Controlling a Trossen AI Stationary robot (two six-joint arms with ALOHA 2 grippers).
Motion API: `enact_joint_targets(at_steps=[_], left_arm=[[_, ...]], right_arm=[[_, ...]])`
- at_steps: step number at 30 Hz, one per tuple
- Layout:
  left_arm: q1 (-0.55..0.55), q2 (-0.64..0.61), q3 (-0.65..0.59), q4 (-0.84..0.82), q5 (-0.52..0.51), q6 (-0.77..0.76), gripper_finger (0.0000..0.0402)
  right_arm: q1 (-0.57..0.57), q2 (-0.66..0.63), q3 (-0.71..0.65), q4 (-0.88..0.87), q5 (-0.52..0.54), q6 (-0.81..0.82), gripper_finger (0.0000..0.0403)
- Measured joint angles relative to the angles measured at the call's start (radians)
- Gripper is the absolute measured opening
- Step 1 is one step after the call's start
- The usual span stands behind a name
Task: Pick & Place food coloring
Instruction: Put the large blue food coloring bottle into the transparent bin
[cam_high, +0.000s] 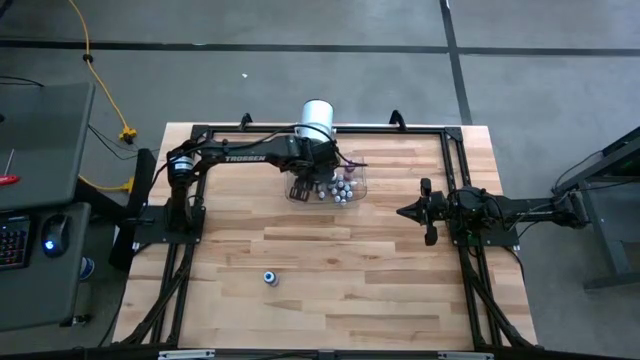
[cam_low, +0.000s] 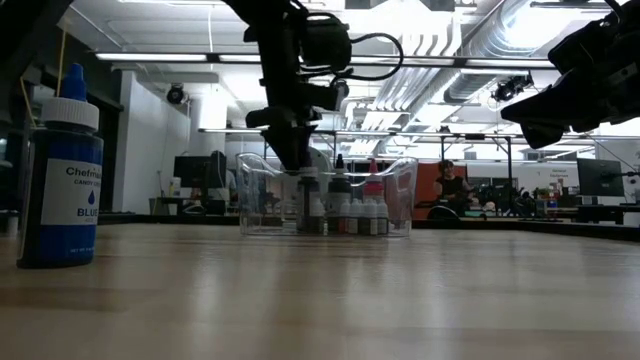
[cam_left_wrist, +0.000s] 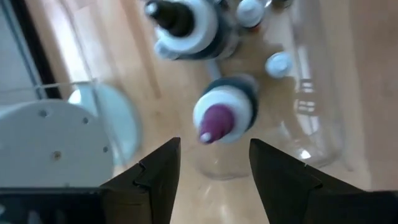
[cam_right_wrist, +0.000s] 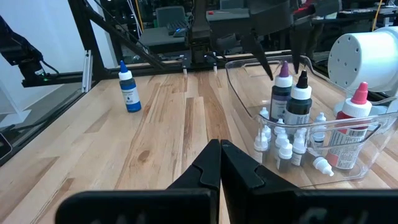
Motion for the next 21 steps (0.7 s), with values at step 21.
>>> enact_joint_targets(at_steps=[21], left_arm=[[-0.030,-0.239,0.103,-0.188,0.073,-0.100,0.0186]], right_arm=[[0.000,0.000,0.000,0.000,0.000,0.000,0.0000]])
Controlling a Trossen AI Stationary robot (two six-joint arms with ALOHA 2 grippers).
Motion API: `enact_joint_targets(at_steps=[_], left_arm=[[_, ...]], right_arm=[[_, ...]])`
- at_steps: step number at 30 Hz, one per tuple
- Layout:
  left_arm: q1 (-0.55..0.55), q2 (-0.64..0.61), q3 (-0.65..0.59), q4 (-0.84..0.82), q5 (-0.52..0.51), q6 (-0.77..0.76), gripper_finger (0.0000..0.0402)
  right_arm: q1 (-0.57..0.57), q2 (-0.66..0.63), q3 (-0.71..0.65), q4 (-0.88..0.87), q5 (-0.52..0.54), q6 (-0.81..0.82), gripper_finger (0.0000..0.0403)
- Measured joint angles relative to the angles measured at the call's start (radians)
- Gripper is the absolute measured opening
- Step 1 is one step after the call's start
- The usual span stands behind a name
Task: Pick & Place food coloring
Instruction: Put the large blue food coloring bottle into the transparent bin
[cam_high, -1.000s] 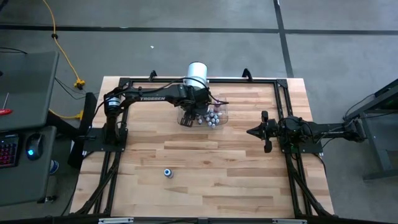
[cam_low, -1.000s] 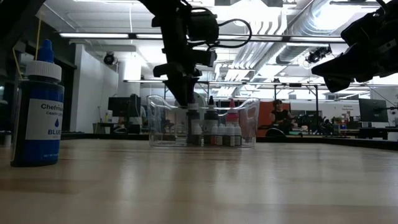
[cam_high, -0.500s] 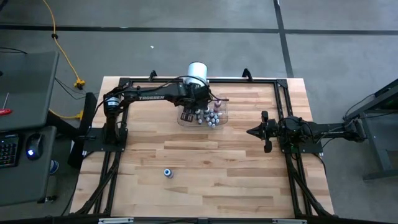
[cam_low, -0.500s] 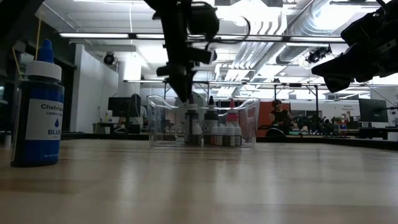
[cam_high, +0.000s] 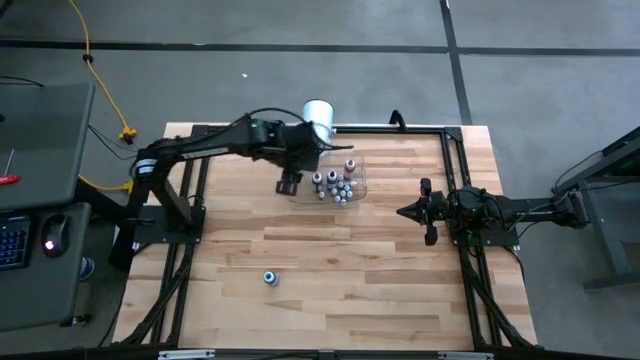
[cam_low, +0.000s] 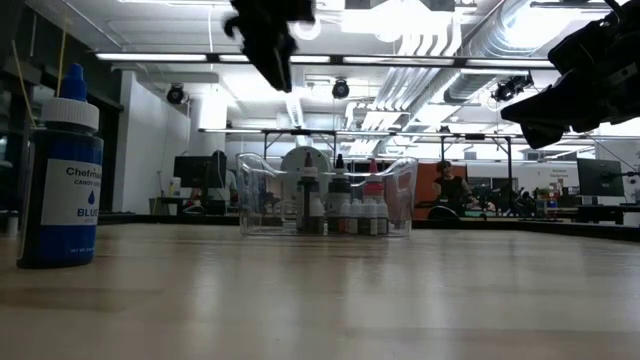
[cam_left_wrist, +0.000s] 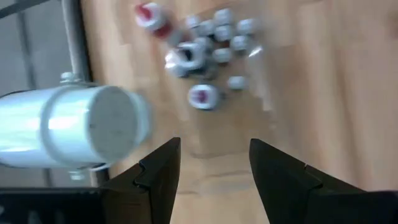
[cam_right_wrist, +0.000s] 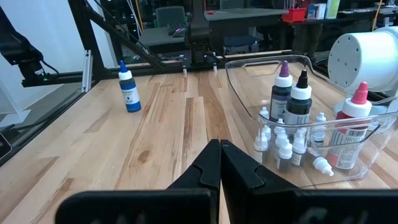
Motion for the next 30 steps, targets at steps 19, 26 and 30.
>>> enact_joint_targets(at_steps=[19,26,30], left_arm=[[-0.358,-0.223,-0.063,-0.424,0.221,-0.302,0.0186],[-0.514,-0.322,-0.313,-0.240,0.219,-0.412,0.0186],[-0.576,-0.363,-0.465,-0.098,0.223,-0.482,0.0186]], right_arm=[[0.000,0.000,0.000,0.000,0.000,0.000,0.0000],[0.000,0.000,0.000,0.000,0.000,0.000,0.0000],[0.000,0.000,0.000,0.000,0.000,0.000,0.0000]])
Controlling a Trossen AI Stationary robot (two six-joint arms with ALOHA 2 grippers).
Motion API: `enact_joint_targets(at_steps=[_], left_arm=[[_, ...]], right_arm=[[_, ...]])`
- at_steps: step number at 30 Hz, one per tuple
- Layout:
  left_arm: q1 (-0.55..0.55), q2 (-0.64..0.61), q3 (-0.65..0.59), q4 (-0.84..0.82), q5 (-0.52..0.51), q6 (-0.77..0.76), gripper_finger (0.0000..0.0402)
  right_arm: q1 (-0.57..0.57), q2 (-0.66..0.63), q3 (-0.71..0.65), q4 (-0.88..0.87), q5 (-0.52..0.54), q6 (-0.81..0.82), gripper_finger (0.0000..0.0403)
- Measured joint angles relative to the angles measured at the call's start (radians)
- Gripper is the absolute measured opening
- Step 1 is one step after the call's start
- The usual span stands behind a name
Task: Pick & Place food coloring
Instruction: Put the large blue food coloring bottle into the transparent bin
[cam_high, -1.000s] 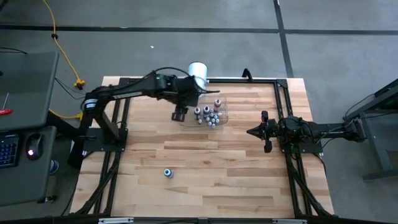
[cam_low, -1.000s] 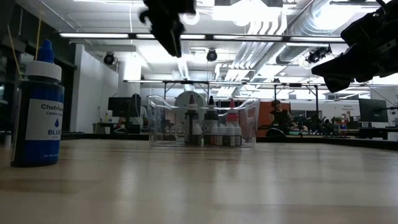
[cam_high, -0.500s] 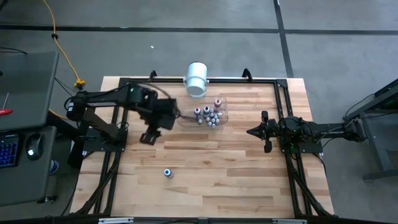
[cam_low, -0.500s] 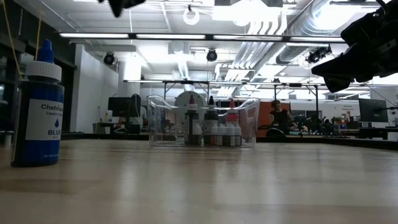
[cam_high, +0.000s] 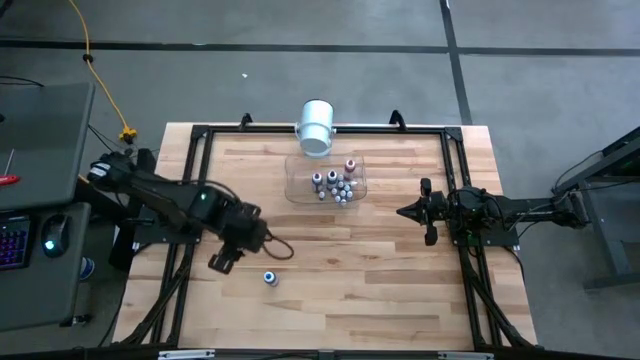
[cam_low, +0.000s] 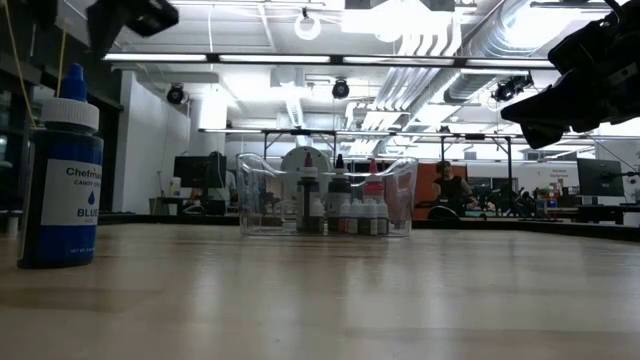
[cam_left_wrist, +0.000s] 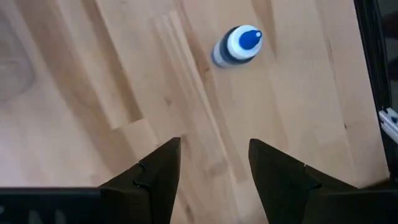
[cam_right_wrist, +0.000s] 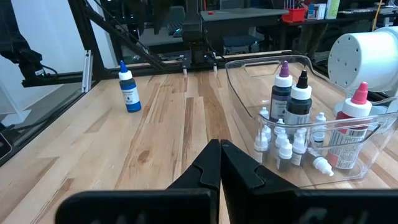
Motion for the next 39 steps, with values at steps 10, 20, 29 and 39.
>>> enact_joint_targets(at_steps=[10,20,29,39], left_arm=[[-0.086,-0.030,-0.218,0.290,0.011,-0.097,0.0210],[-0.104,-0.029,-0.285,0.495,0.023,-0.125,0.0269],[-0.121,-0.022,-0.353,0.642,-0.007,-0.125,0.0271],[-0.122,-0.013,-0.426,0.782,-0.016,-0.125,0.0271]], right_arm=[[0.000,0.000,0.000,0.000,0.000,0.000,0.0000],[0.000,0.000,0.000,0.000,0.000,0.000,0.0001],[0.000,0.000,0.000,0.000,0.000,0.000,0.0000],[0.000,0.000,0.000,0.000,0.000,0.000,0.0000]])
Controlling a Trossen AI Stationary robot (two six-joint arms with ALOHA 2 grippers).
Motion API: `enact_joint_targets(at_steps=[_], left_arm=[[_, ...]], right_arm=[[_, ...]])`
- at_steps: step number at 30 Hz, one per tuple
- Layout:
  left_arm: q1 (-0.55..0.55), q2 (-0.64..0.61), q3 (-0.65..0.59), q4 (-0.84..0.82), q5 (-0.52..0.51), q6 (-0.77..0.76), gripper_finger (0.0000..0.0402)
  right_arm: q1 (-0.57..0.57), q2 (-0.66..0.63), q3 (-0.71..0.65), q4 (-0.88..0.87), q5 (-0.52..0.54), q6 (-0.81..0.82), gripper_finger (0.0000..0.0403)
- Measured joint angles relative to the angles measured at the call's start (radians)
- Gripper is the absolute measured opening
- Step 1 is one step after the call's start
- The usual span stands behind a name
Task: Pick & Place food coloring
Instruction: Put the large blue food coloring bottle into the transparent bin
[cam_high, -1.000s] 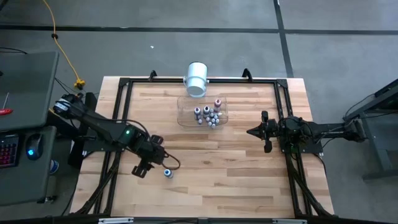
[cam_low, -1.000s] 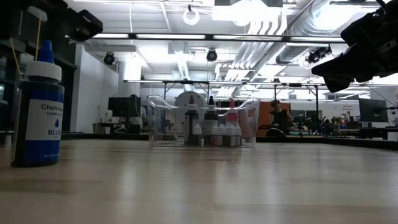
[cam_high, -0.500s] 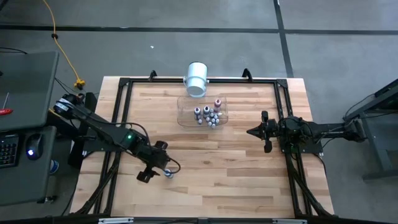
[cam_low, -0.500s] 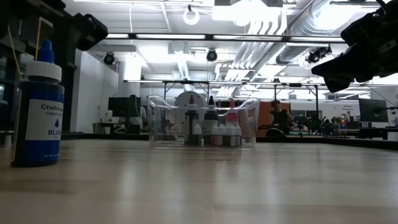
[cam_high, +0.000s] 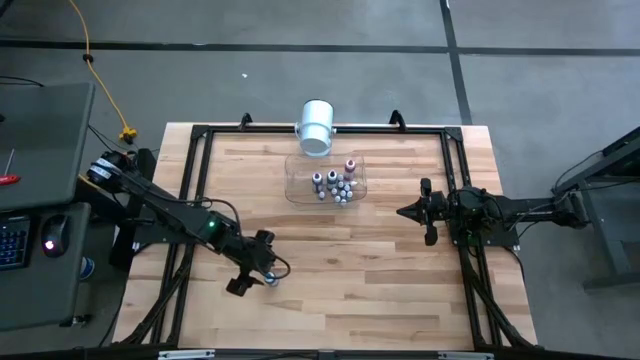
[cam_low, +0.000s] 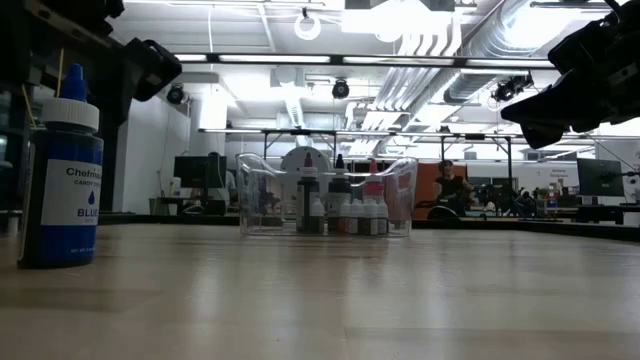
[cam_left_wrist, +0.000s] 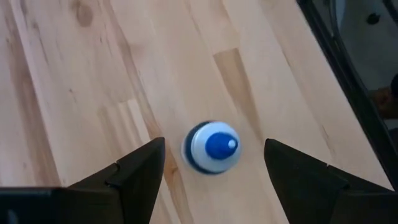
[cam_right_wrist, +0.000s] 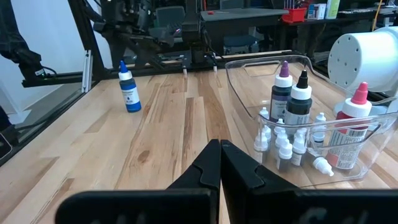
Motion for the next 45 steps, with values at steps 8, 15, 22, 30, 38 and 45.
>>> enact_joint_targets(at_steps=[8,15,22,30,38,45], left_arm=[[0.000,0.000,-0.045,0.066,0.005,0.003,0.0271],[0.000,0.000,-0.082,0.117,0.002,0.003,0.0271],[0.001,0.000,-0.082,0.118,0.008,0.003,0.0265],[0.001,0.000,-0.082,0.118,0.011,0.003,0.0213],[0.002,0.009,-0.081,0.140,0.012,0.000,0.0198],[0.002,0.048,-0.082,0.161,0.014,-0.027,0.0198]], right_arm=[[0.000,0.000,0.000,0.000,0.000,0.000,0.0000],[0.000,0.000,0.000,0.000,0.000,0.000,0.0000],[0.000,0.000,0.000,0.000,0.000,0.000,0.0001],[0.000,0.000,0.000,0.000,0.000,0.000,0.0000],[0.000,0.000,0.000,0.000,0.000,0.000,0.0001],[0.000,0.000,0.000,0.000,0.000,0.000,0.0000]])
